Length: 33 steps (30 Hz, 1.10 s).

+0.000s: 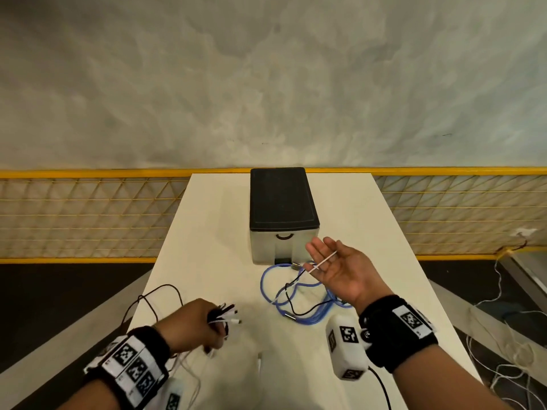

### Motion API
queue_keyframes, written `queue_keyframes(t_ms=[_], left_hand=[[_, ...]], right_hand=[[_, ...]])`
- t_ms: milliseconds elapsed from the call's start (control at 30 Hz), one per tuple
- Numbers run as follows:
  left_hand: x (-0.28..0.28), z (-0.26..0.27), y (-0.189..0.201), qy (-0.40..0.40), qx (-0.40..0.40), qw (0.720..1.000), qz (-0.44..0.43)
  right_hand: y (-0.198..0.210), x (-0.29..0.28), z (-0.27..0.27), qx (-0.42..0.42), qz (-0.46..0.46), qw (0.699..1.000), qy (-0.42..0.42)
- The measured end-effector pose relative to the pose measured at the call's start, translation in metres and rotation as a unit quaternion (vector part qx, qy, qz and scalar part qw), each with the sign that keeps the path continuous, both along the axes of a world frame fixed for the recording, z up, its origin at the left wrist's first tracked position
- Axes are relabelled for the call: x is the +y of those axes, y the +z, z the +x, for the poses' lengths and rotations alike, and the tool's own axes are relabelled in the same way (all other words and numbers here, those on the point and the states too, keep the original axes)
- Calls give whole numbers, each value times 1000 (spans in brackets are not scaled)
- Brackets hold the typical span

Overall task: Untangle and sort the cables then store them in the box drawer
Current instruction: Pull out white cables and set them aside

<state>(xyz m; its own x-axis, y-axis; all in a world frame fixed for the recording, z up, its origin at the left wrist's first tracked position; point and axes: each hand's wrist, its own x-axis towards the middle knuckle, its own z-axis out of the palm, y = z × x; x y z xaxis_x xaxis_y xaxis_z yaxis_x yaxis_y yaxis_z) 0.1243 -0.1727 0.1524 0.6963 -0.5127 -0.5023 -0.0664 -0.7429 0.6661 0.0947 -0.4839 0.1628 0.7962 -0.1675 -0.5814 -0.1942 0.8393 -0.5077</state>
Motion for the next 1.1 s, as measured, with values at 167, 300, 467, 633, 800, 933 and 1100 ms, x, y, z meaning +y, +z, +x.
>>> queue_keyframes(t_ms=[167,300,467,633,800,933,1100], left_hand=[[-17,13,39,185,-13,962,-199],[-79,12,63,219,-48,921,-317],[-120,-3,37,171,-25,939,-297],[-103,-10,31,69,48,966,-245],[-44,-23,4,-91,80,991,-64],[-27,-18,4,30,71,992,-102],[-27,-7,16,0,40,998,-56]], right_hand=[[-9,17,-1,-13,-60,997,40],[-5,42,-5,-34,-78,991,100],[6,66,-7,-64,-69,986,138],[9,39,-6,-14,-55,992,109],[23,-3,11,-56,-62,996,32],[28,-1,6,-36,-150,980,127],[-7,21,-10,38,-277,927,250]])
